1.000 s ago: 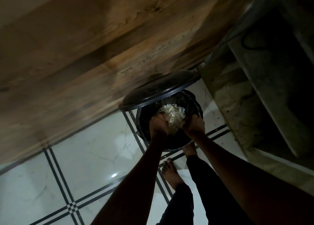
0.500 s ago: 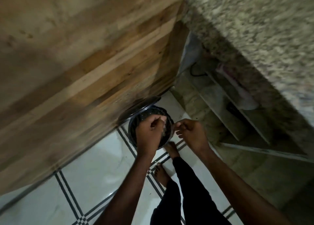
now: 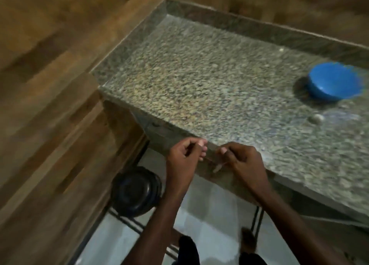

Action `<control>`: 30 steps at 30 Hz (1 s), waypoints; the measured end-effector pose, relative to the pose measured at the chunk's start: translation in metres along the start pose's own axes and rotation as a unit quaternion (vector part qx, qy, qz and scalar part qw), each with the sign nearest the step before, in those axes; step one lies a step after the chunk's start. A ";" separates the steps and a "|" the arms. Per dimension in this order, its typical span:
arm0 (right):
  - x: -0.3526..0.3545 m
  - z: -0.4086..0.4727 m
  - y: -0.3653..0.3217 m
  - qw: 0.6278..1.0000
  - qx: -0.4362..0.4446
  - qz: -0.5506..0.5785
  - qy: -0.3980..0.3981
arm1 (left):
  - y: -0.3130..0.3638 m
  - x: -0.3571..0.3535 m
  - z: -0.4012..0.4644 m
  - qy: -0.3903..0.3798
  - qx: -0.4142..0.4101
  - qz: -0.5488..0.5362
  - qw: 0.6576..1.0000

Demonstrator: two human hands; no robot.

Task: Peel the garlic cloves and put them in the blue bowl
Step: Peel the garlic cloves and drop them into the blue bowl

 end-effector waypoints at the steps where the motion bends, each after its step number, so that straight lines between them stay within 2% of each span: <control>1: 0.030 -0.006 0.007 1.000 -0.004 0.008 0.017 | 0.009 -0.028 -0.006 -0.019 -0.003 -0.001 1.000; 6: 0.181 -0.039 0.056 0.991 -0.033 0.082 0.104 | 0.048 -0.173 -0.045 -0.089 0.000 -0.011 0.996; 11: 0.311 -0.069 0.116 0.977 -0.058 0.087 0.185 | 0.073 -0.305 -0.078 -0.144 0.008 0.008 0.990; 15: 0.378 -0.078 0.168 0.971 -0.088 0.056 0.215 | 0.068 -0.389 -0.076 -0.183 0.000 0.082 0.980; 18: 0.413 -0.076 0.200 0.966 -0.114 0.005 0.233 | 0.058 -0.439 -0.065 -0.212 -0.046 0.177 0.960; 21: 0.437 -0.060 0.218 0.955 -0.135 -0.055 0.258 | 0.056 -0.480 -0.052 -0.232 -0.137 0.289 0.919; 24: 0.447 -0.028 0.232 0.948 -0.147 -0.091 0.267 | 0.051 -0.511 -0.036 -0.225 -0.260 0.457 0.820; 26: 0.448 -0.001 0.237 0.948 -0.150 -0.114 0.256 | 0.041 -0.520 -0.025 -0.230 -0.265 0.533 0.770; 27: 0.447 0.014 0.237 0.949 -0.149 -0.128 0.245 | 0.038 -0.521 -0.022 -0.232 -0.265 0.548 0.759; 30: 0.441 0.054 0.232 0.951 -0.127 -0.173 0.223 | 0.032 -0.520 -0.015 -0.235 -0.280 0.539 0.759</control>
Point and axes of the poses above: each hand's wrist, its own z-axis towards the middle knuckle, its own x-axis out of the back of the hand, y = z × x, the point moved 8 cm from there along z, towards the middle knuckle, and after that the axes turned 11 degrees about z, right-handed, at the moved point
